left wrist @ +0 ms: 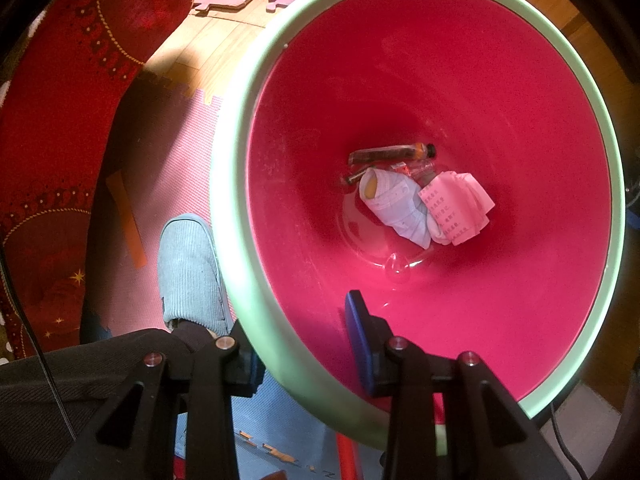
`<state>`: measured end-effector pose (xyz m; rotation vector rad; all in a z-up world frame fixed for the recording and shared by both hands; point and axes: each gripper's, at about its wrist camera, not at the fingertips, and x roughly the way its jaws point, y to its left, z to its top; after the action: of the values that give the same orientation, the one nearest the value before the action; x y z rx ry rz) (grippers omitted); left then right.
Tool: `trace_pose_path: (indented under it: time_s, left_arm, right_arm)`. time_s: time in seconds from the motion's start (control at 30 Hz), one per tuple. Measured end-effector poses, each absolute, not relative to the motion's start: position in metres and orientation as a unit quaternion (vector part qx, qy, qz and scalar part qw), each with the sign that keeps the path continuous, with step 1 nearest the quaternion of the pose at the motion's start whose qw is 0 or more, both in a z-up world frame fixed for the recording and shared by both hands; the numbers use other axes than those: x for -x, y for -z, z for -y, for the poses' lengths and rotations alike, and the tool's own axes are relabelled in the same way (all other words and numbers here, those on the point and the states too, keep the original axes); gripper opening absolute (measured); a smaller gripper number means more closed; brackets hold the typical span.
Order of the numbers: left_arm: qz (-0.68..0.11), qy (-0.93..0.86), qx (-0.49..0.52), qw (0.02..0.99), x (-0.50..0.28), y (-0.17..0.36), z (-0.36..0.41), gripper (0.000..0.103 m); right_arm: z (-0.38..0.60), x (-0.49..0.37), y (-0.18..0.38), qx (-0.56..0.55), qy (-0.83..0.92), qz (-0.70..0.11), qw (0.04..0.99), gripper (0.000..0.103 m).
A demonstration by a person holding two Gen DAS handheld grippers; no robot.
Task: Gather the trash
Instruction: 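Move the open right tool from the bucket toward the white plastic tray, then lower the open right tool onto the edge of the white tray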
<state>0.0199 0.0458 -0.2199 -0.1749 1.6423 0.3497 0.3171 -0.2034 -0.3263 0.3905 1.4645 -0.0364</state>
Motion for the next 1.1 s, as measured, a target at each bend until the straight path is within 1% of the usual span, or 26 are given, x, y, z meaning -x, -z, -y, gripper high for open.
trace_pose_path:
  time_s: [0.23, 0.47, 0.8, 1.1]
  left_arm:
    - [-0.727, -0.155, 0.077, 0.665, -0.020, 0.219, -0.046, 0.036]
    - [-0.727, -0.155, 0.077, 0.665, -0.020, 0.219, -0.046, 0.036]
    - [-0.727, -0.154, 0.077, 0.665, -0.020, 0.219, -0.046, 0.036]
    - [-0.727, -0.154, 0.077, 0.665, -0.020, 0.219, -0.046, 0.036]
  right_arm:
    - [0.209, -0.323, 0.333, -0.220, 0.031, -0.668, 0.711, 0.032]
    - [0.210, -0.326, 0.343, -0.235, 0.059, -0.682, 0.690, 0.032]
    - [0.215, -0.325, 0.362, -0.301, 0.105, -0.684, 0.657, 0.032]
    - [0.218, -0.324, 0.372, -0.295, 0.137, -0.698, 0.638, 0.032]
